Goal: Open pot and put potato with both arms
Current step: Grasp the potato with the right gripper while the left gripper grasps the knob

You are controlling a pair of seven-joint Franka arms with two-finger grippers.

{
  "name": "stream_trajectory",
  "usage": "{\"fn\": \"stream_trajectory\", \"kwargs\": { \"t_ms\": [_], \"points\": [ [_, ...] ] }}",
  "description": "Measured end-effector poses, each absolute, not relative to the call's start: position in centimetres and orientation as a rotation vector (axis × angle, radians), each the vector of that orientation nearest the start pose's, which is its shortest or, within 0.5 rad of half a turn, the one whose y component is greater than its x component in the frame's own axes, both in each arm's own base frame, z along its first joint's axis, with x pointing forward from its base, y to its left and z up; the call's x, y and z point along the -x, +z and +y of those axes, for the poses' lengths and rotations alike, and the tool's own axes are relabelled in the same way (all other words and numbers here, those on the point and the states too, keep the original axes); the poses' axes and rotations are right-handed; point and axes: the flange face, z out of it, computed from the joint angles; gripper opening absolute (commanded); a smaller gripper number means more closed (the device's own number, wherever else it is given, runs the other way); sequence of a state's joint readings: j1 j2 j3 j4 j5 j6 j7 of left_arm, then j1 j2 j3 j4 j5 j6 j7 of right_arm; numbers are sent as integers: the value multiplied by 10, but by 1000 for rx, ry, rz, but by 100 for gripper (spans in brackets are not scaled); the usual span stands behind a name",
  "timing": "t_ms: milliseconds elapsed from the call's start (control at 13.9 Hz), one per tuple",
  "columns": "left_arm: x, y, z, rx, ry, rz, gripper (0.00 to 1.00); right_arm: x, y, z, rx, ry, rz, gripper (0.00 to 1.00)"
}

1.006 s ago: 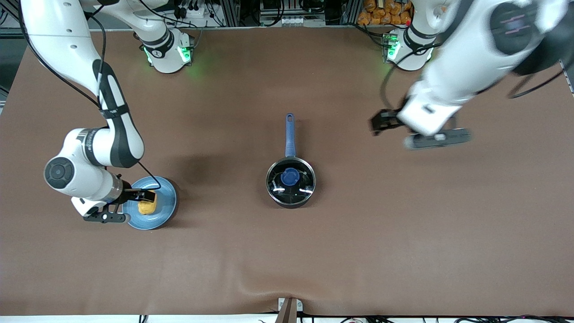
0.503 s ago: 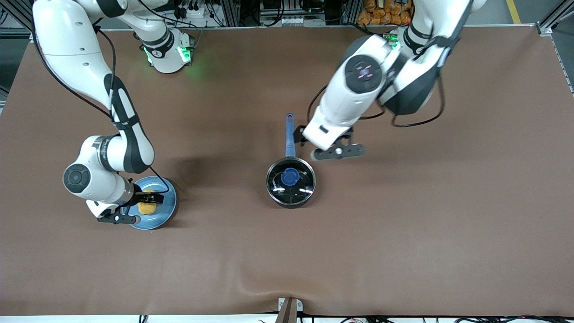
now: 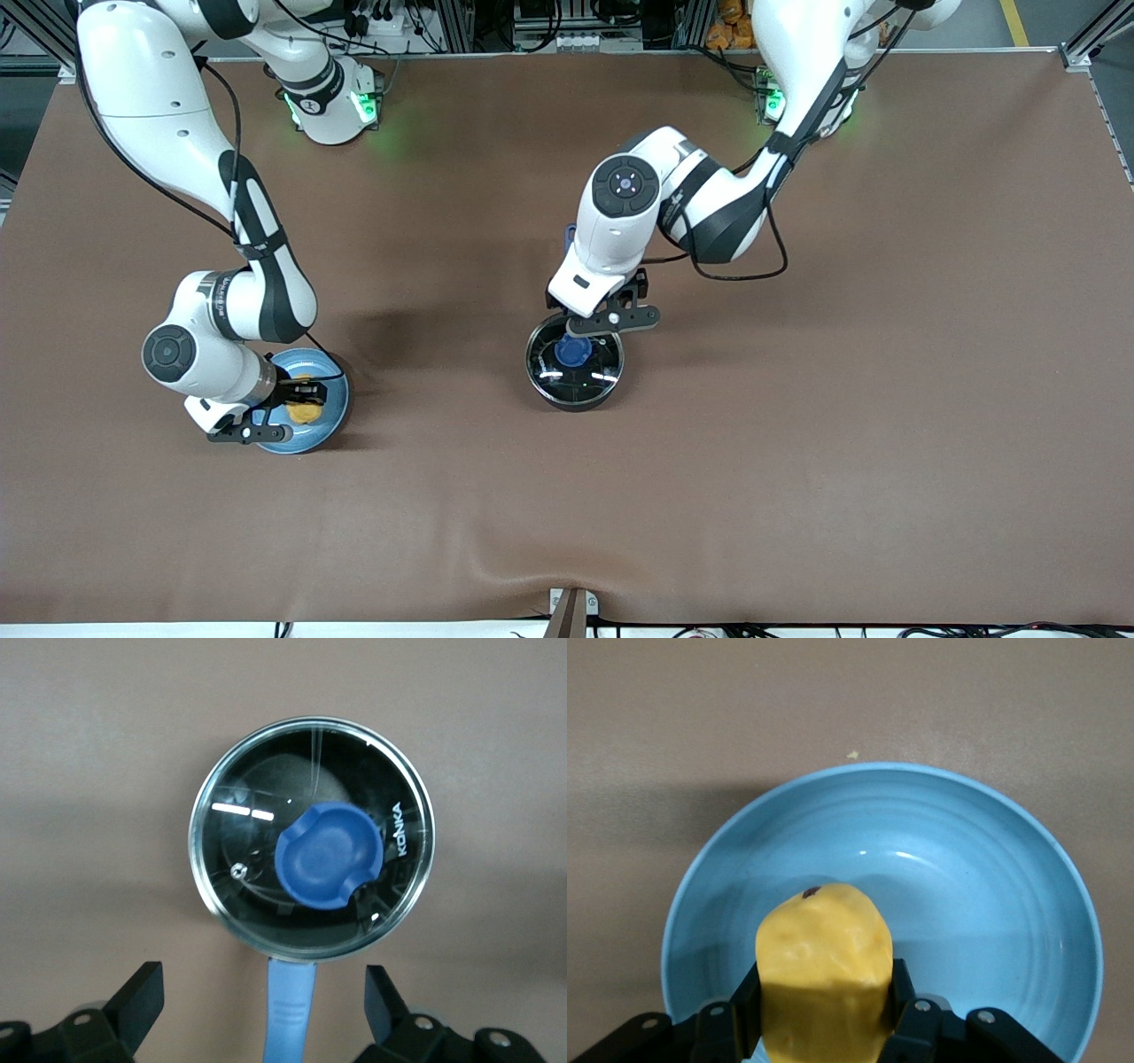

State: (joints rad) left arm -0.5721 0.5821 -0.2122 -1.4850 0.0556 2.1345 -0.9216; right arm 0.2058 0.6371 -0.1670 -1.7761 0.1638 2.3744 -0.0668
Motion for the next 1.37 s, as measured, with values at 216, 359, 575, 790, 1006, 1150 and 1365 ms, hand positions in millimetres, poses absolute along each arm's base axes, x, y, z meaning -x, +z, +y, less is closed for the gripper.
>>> {"fn": "stream_trajectory", "kwargs": {
  "t_ms": [216,359,575,790,1006,1150,1365],
  "points": [
    [-540,343,-486,3270,-65,-267,100,-662,211,42,3127,5,-49,0],
    [-549,338,-491,3271,-116,-304,100,-671,229,46,3123,-43,-58,0],
    [-539,314,-512,3237,-168,-325,100,-680,270,55,3108,-69,-80,0],
    [-529,299,-524,3221,-162,-309,100,-682,321,84,3087,-9,-137,0],
    [-534,295,-518,3209,-169,-323,100,-683,365,132,3078,18,-58,0],
    [-542,294,-511,3204,-190,-342,100,-679,378,172,3072,2,13,0],
    [-546,287,-511,3215,-213,-347,100,-662,379,233,3054,15,129,0]
  ]
}}
